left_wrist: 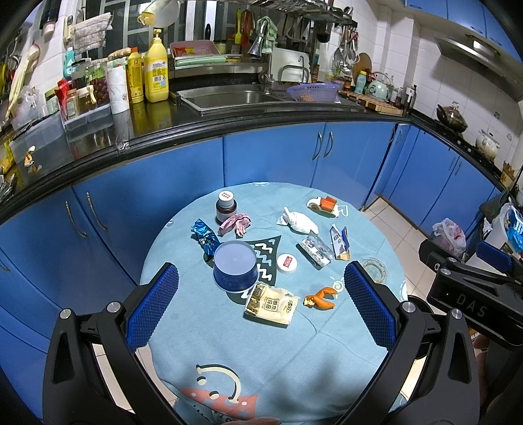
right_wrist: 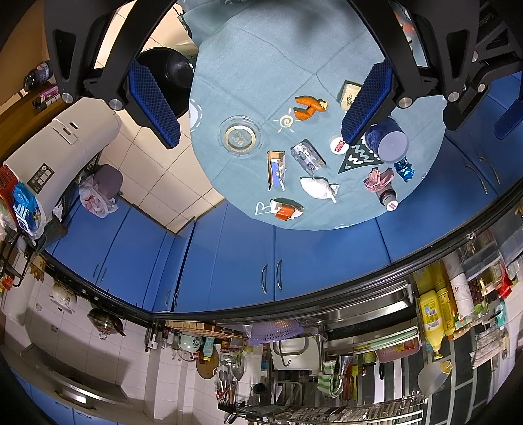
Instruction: Collect trash
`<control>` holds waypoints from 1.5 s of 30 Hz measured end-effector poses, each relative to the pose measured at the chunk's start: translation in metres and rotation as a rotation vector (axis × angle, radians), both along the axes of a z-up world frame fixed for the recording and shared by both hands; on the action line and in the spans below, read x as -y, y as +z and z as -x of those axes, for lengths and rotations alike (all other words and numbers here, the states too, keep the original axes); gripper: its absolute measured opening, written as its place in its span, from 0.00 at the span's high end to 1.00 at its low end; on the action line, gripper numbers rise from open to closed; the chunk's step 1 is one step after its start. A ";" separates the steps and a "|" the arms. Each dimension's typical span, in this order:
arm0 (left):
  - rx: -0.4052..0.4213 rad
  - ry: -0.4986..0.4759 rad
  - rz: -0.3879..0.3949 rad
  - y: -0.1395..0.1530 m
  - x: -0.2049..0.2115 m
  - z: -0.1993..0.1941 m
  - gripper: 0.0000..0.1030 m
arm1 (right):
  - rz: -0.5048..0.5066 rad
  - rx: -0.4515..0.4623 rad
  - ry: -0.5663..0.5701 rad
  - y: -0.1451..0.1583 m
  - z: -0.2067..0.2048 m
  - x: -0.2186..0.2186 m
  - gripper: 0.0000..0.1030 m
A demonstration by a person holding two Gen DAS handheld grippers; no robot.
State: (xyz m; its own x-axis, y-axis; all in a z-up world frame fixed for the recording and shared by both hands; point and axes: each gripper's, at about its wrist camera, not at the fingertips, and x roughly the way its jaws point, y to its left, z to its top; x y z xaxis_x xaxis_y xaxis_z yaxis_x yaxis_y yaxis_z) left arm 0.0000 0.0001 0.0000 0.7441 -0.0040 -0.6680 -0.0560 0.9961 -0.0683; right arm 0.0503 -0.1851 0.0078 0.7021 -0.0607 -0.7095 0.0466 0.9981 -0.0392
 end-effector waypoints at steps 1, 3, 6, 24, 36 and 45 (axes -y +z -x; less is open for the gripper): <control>0.000 0.000 0.001 0.000 0.000 0.000 0.03 | 0.000 0.000 0.000 0.000 0.000 0.000 0.06; 0.001 0.001 0.001 0.000 0.000 0.000 0.03 | 0.000 0.000 0.000 0.000 0.000 0.000 0.06; 0.000 0.000 0.001 0.000 0.000 0.000 0.03 | -0.001 -0.002 0.000 0.000 0.000 0.000 0.06; -0.003 0.000 0.004 0.000 0.000 0.001 0.03 | -0.002 -0.003 -0.001 -0.002 0.000 0.001 0.06; -0.004 0.000 0.005 0.000 0.000 0.001 0.03 | -0.002 -0.004 -0.001 -0.003 0.000 0.001 0.06; -0.006 0.000 0.007 0.000 0.000 0.000 0.03 | -0.002 -0.006 -0.001 -0.004 0.000 0.002 0.06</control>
